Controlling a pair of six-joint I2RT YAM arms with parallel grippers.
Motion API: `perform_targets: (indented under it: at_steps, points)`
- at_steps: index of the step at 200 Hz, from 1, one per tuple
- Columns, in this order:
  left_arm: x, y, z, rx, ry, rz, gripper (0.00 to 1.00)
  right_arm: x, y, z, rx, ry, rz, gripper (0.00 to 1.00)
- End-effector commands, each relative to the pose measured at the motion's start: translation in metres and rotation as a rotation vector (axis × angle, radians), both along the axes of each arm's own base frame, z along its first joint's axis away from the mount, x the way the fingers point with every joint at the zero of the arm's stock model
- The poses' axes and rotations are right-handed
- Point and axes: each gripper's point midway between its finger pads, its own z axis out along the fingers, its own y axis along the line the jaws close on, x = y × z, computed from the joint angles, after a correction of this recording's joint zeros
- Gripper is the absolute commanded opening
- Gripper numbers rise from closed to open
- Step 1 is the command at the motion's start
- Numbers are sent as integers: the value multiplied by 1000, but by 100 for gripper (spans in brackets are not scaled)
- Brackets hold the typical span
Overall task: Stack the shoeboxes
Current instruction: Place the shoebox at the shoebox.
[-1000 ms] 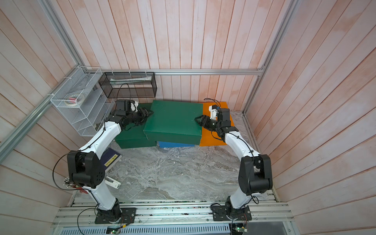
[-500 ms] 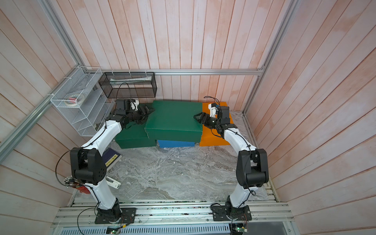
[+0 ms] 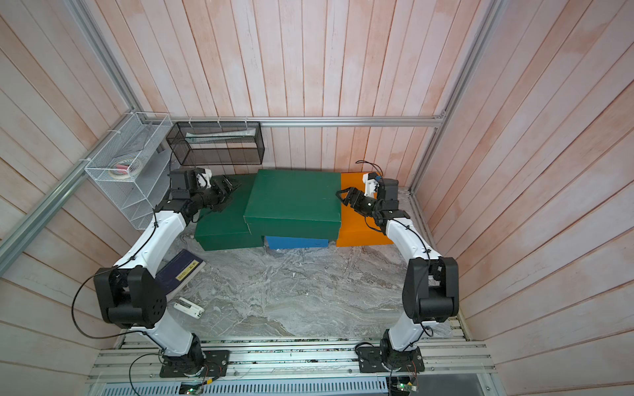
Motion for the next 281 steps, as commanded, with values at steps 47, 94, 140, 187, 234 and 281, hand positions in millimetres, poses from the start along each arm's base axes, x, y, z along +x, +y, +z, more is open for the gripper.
perform_targets:
  at_steps: [47, 94, 140, 187, 234, 281]
  points:
    - [-75, 6, 4, 44, -8, 32, 85, 4, -45, 40, -11, -159, -135, 86]
    - [-112, -15, -18, 19, 51, -14, 84, 50, -40, 44, 6, -217, -104, 84]
    - [-115, -38, -33, 0, 83, -57, 82, 98, -34, 51, 37, -272, -51, 83]
    - [-97, -62, -44, -23, 98, -104, 82, 128, -21, 61, 91, -312, 38, 83]
    - [-77, -81, -54, -26, 114, -142, 82, 144, 8, 43, 128, -270, 133, 82]
    - [-63, -85, -67, -12, 141, -150, 82, 134, 40, 30, 106, -261, 216, 81]
